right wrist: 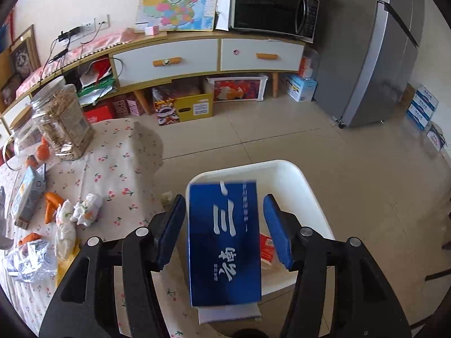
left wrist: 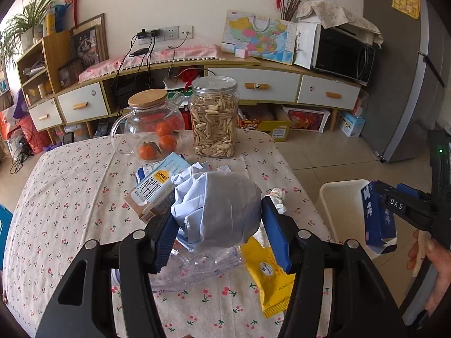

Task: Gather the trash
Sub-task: 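Carry both items to the bin while the right gripper drops the blue box, then open the left gripper to drop the plastic bag into the bin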

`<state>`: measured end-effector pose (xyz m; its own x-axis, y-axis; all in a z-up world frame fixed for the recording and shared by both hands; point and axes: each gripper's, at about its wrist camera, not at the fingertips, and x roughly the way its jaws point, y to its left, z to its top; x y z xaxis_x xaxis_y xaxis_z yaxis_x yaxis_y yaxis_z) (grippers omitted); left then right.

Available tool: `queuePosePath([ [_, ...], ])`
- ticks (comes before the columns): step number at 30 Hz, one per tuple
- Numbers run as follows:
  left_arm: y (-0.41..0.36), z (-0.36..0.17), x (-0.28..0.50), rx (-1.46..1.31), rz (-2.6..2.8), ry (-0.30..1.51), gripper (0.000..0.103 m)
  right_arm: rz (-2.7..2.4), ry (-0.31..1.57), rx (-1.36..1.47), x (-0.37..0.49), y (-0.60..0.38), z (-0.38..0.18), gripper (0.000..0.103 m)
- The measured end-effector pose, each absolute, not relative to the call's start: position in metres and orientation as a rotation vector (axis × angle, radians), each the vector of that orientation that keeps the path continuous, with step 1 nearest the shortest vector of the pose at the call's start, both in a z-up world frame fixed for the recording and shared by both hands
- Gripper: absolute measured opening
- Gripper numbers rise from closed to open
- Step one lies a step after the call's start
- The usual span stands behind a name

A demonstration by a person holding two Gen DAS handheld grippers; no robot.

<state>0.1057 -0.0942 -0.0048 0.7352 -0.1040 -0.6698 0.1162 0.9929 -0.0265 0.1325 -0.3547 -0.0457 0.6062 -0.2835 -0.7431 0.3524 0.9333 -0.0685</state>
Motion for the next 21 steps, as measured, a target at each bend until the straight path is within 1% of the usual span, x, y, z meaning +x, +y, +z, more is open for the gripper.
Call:
queuePosePath([
  [1, -0.102, -0.005, 0.108, 0.011, -0.136, 0.741, 0.057, -0.387, 0.835, 0.094, 0.130, -0.361, -0.044, 0.079],
  [3, -0.120, -0.004, 0.112, 0.007, -0.168, 0.750, 0.057, -0.417, 0.817, 0.113, 0.123, -0.374, -0.038, 0.082],
  [4, -0.131, -0.005, 0.114, 0.007, -0.184, 0.752, 0.057, -0.430, 0.806, 0.122, 0.120, -0.381, -0.035, 0.088],
  [5, -0.141, -0.004, 0.116, 0.006, -0.202, 0.754, 0.057, -0.448, 0.794, 0.126, 0.117, -0.388, -0.030, 0.090],
  [8, -0.172, -0.001, 0.123, -0.007, -0.256, 0.764, 0.057, -0.511, 0.743, 0.132, 0.106, -0.406, -0.017, 0.092],
  [9, -0.183, 0.000, 0.125, -0.010, -0.272, 0.768, 0.057, -0.532, 0.724, 0.137, 0.102, -0.413, -0.012, 0.095],
  [13, -0.223, -0.003, 0.134, -0.015, -0.324, 0.794, 0.057, -0.589, 0.678, 0.168, 0.091, -0.437, 0.001, 0.096],
  [21, -0.277, -0.022, 0.155, -0.066, -0.389, 0.895, 0.057, -0.660, 0.682, 0.309, 0.079, -0.484, 0.001, 0.096],
])
